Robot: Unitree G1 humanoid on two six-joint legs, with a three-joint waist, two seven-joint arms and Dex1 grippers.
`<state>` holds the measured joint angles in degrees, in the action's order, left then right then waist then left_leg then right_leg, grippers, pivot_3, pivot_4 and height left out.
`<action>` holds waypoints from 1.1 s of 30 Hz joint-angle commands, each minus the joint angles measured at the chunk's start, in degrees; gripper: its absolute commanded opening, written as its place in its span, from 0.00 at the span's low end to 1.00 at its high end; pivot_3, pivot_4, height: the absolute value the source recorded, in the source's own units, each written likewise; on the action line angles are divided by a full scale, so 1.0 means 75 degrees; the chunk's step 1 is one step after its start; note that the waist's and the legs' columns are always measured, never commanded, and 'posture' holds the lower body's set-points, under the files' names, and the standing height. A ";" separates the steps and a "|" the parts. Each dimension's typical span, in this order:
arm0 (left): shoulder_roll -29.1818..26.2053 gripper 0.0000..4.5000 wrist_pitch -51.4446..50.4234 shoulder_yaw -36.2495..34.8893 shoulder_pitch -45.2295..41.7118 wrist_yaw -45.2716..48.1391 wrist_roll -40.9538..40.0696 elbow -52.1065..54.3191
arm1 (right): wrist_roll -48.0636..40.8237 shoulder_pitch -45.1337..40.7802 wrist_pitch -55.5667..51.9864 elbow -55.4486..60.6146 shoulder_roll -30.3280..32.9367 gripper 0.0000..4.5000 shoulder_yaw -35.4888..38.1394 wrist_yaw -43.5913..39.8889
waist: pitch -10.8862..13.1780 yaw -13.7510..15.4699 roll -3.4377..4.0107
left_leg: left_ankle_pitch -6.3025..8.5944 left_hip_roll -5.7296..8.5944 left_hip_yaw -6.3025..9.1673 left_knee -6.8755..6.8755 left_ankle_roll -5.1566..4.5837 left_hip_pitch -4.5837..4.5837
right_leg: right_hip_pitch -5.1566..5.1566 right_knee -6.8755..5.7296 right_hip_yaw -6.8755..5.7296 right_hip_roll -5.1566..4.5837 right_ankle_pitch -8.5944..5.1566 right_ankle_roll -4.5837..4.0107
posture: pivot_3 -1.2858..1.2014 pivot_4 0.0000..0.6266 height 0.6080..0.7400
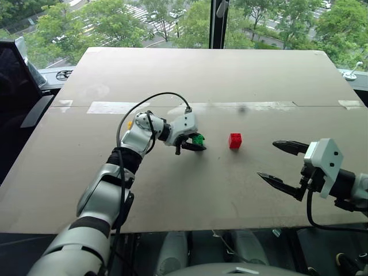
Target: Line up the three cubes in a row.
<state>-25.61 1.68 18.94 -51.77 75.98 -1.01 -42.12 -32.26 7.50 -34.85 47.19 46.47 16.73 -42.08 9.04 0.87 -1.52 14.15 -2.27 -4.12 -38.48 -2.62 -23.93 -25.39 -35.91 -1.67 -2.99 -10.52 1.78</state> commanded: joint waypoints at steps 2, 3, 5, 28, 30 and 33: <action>0.0115 0.29 0.0260 -0.0120 -0.0347 0.0071 0.0100 -0.0240 | -0.0174 0.0051 -0.0050 0.0433 0.0017 1.00 0.0260 0.0193 | 0.0000 0.0000 0.0000 | 0.0000 0.0000 0.0001 0.0000 0.0000 0.0000 | 0.0000 0.0000 0.0000 0.0000 0.0000 0.0000 | 0.52 0.24 1.00; 0.0126 0.29 0.0303 -0.0120 -0.0370 0.0093 0.0121 -0.0300 | -0.0182 0.0073 -0.0054 0.0451 0.0026 1.00 0.0277 0.0210 | 0.0000 0.0000 -0.0001 | 0.0000 0.0000 0.0001 -0.0001 0.0000 0.0000 | 0.0001 0.0000 0.0000 0.0000 0.0000 0.0000 | 0.52 0.24 1.00; 0.0153 0.29 0.0398 -0.0120 -0.0420 0.0122 0.0174 -0.0445 | -0.0189 0.0117 -0.0055 0.0472 0.0044 1.00 0.0323 0.0247 | 0.0000 0.0000 -0.0001 | 0.0000 0.0000 0.0000 -0.0001 0.0000 0.0000 | 0.0001 0.0000 0.0000 0.0000 0.0001 0.0000 | 0.52 0.24 1.00; -0.0984 0.99 -0.1220 -0.1549 0.0057 0.0357 -0.0703 0.1346 | -0.0111 0.0456 0.0188 0.0528 -0.0058 1.00 0.0312 0.0347 | -0.0001 -0.0049 -0.0002 | 0.0000 -0.0008 0.0008 -0.0003 0.0000 0.0004 | 0.0001 -0.0006 0.0001 0.0002 0.0001 0.0000 | 0.52 0.24 1.00; -0.1442 0.99 -0.2340 -0.2208 0.0694 -0.0051 -0.1196 0.2697 | -0.0046 0.0331 0.0328 0.0395 -0.0070 1.00 0.0131 0.0273 | -0.0002 -0.0077 0.0000 | 0.0000 -0.0010 0.0004 -0.0003 0.0000 0.0013 | 0.0004 -0.0008 0.0008 0.0002 0.0001 0.0000 | 0.52 0.24 1.00; -0.1853 0.99 -0.3742 -0.3173 0.1609 -0.1014 -0.1715 0.4287 | 0.0076 0.0083 0.0549 0.0118 -0.0093 1.00 -0.0227 0.0131 | -0.0001 -0.0120 -0.0003 | 0.0000 -0.0016 0.0005 -0.0003 0.0001 0.0015 | 0.0005 -0.0011 0.0009 0.0001 0.0004 0.0007 | 0.52 0.24 1.00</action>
<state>-38.46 -21.83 -1.13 -39.99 71.82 -11.19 -16.09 -31.99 8.92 -32.64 47.96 45.84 15.45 -40.47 9.03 -0.04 -1.54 14.15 -2.38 -4.07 -38.51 -2.62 -23.83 -25.35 -35.98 -1.62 -2.99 -10.49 1.84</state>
